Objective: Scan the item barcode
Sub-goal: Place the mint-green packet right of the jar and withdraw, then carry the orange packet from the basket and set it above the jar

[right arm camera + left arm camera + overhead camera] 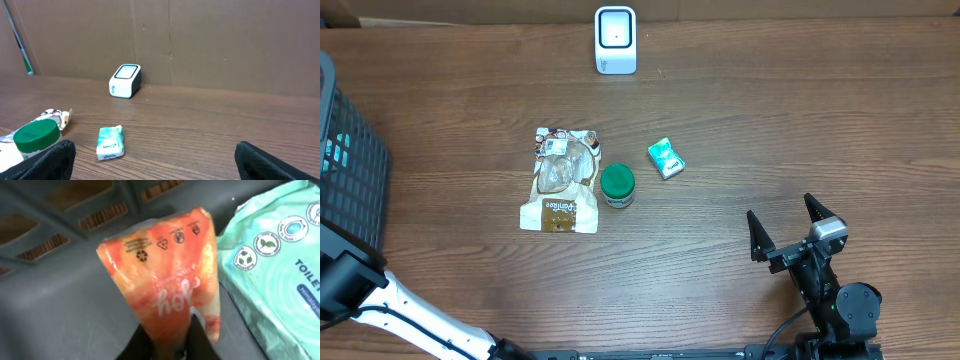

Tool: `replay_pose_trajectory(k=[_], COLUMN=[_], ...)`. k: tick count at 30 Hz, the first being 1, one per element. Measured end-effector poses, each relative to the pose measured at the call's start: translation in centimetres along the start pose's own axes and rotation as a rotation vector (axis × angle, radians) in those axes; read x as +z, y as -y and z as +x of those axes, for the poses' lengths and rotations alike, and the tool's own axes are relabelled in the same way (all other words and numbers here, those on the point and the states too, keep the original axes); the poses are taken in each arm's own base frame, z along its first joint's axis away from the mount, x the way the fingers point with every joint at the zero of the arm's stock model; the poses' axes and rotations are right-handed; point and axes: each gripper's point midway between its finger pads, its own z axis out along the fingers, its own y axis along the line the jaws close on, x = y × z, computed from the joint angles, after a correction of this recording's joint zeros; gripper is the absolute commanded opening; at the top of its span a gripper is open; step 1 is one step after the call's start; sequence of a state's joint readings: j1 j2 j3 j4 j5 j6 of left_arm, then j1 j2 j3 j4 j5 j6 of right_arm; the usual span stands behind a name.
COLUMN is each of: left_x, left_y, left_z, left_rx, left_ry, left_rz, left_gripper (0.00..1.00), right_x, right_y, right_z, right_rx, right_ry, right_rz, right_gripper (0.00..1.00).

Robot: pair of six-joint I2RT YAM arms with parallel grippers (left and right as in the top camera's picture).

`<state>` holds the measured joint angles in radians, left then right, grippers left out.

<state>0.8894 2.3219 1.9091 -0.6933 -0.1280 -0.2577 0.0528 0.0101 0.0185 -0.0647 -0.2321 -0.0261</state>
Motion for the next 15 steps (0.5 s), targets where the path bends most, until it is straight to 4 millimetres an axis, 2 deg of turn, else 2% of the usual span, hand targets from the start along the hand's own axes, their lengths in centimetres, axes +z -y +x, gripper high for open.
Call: replay_pose_trajectory(k=[3,7,10,13,15], left_x=[-0.5,-2.0,-3.1,-6.2,-10.0], left_y=[-0.1,-0.4,-0.4,0.5,1.5], left_z=[1.1,3.5,4.4,3.3,1.4], left_rx=[0.01,0.017,-0.004,-0.023,-0.039], left_ry=[-0.054,-0.168,-0.216,-0.188,-0.115], left_rz=[-0.01,-0.014,-0.001,0.065,0.142], left_gripper=[0.04,0.04,0.04,0.04,0.04], right_x=[0.0,0.0,0.0,0.0,0.0], right_y=[0.0,0.0,0.0,0.0,0.0], right_z=[0.0,0.0,0.0,0.0,0.0], right_rx=[0.0,0.0,0.0,0.0,0.0], right_ry=[0.0,0.0,0.0,0.0,0.0], right_rz=[0.0,0.0,0.0,0.0,0.0], right_gripper=[1.0,1.0,1.0,1.0,1.0])
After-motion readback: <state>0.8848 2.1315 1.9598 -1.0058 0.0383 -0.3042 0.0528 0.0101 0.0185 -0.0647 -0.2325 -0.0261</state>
